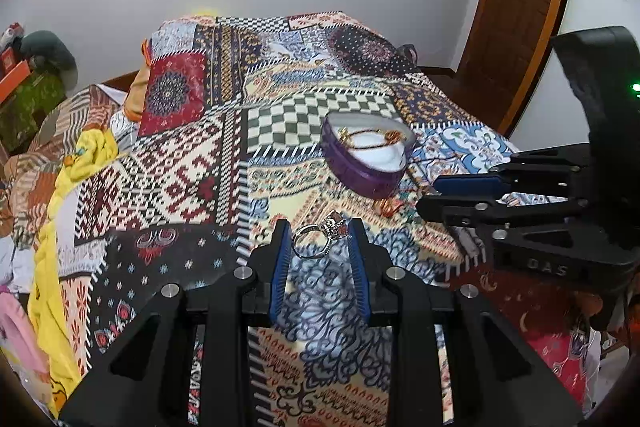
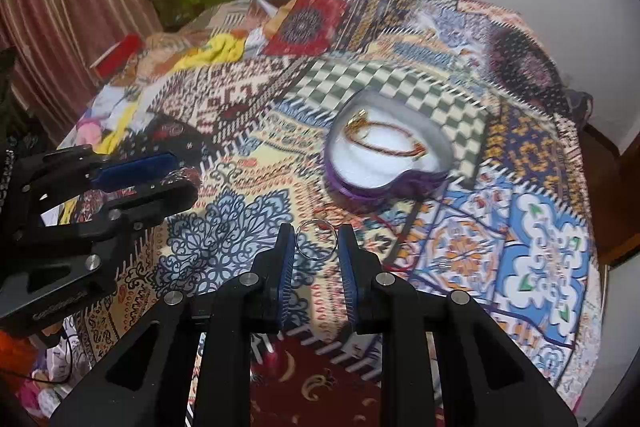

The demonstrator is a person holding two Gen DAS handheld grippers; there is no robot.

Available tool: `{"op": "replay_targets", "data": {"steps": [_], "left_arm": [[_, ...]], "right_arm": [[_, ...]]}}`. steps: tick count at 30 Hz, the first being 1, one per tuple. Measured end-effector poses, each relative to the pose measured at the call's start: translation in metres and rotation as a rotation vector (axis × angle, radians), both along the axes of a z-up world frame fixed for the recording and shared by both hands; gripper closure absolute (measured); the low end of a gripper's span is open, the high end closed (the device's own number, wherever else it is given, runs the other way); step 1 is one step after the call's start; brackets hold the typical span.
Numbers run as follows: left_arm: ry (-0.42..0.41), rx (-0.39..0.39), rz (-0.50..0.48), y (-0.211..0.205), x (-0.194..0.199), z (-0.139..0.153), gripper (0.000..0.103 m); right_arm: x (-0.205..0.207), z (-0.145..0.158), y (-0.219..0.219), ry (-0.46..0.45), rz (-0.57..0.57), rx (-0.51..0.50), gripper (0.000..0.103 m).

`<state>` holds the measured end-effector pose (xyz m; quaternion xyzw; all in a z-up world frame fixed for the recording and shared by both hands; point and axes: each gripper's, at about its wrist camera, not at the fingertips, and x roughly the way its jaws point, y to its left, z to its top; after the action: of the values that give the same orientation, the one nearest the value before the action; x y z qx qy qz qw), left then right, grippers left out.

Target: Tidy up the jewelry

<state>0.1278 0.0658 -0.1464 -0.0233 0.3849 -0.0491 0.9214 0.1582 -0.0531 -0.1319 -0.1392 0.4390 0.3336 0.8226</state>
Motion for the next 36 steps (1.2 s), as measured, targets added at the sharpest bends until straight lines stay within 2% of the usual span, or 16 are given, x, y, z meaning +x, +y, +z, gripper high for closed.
{"op": "replay_targets", "data": {"steps": [9,19,36], "left_arm": [[-0.045,0.008,-0.022,-0.014,0.021,0.018,0.075],[-0.052,-0.003,-0.033,-0.021,0.051,0.021,0.075],[-0.01,-0.02,-0.073,-0.029,0.093,0.0,0.075]], "right_arm": [[0.011,0.032,-0.024,-0.065,-0.066,0.099,0.083],[0.034,0.052,-0.04,-0.117,-0.124,0.176,0.083],[0.07,0.033,-0.032,-0.078,-0.112,0.173,0.083]]}}
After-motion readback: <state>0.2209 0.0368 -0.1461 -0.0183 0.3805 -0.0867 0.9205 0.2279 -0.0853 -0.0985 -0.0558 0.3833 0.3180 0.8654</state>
